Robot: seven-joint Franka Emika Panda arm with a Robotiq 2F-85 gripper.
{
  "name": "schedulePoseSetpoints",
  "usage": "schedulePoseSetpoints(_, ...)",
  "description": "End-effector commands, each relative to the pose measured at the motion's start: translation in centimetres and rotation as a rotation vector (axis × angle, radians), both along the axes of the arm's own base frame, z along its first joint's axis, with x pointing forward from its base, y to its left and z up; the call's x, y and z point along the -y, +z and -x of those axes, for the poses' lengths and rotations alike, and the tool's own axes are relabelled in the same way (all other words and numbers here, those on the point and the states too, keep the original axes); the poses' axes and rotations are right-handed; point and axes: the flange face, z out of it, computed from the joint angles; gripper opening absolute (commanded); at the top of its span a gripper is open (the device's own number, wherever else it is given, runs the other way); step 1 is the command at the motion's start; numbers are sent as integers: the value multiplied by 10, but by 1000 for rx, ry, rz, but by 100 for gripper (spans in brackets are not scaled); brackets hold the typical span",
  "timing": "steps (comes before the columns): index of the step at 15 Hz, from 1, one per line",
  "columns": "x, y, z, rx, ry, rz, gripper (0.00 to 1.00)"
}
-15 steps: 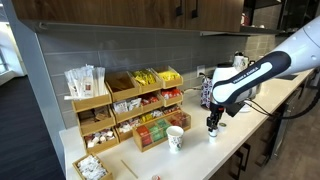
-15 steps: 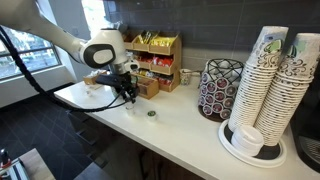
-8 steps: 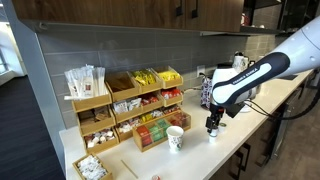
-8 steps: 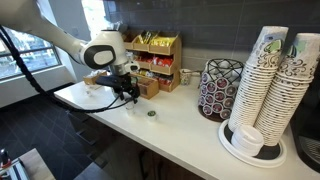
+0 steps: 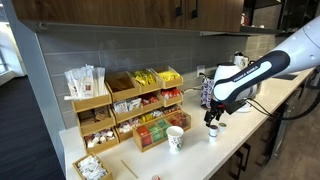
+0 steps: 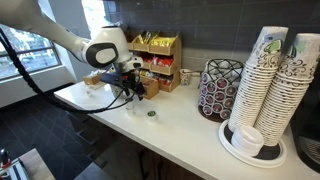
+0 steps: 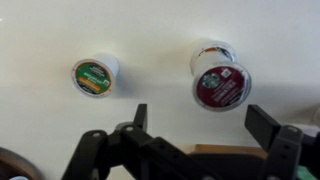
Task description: Stack the cups from the top cup to the bottom cup
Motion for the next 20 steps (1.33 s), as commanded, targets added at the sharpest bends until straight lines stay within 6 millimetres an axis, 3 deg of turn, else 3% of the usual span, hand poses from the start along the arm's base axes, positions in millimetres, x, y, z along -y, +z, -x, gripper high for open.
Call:
schedulePoseSetpoints(1,30,7,-8,42,-171,9,100)
schedulePoseSetpoints(7,78,-15,-15,-5,-466,44,100)
schedulePoseSetpoints(14,87,-52,-21,-120,-612,34,100)
schedulePoseSetpoints(15,87,-54,-21,-129,-622,32,83)
schedulePoseSetpoints(16,87,-55,-22,-137,-627,29,73)
schedulePoseSetpoints(20,87,-53,-23,-156,-642,25,42)
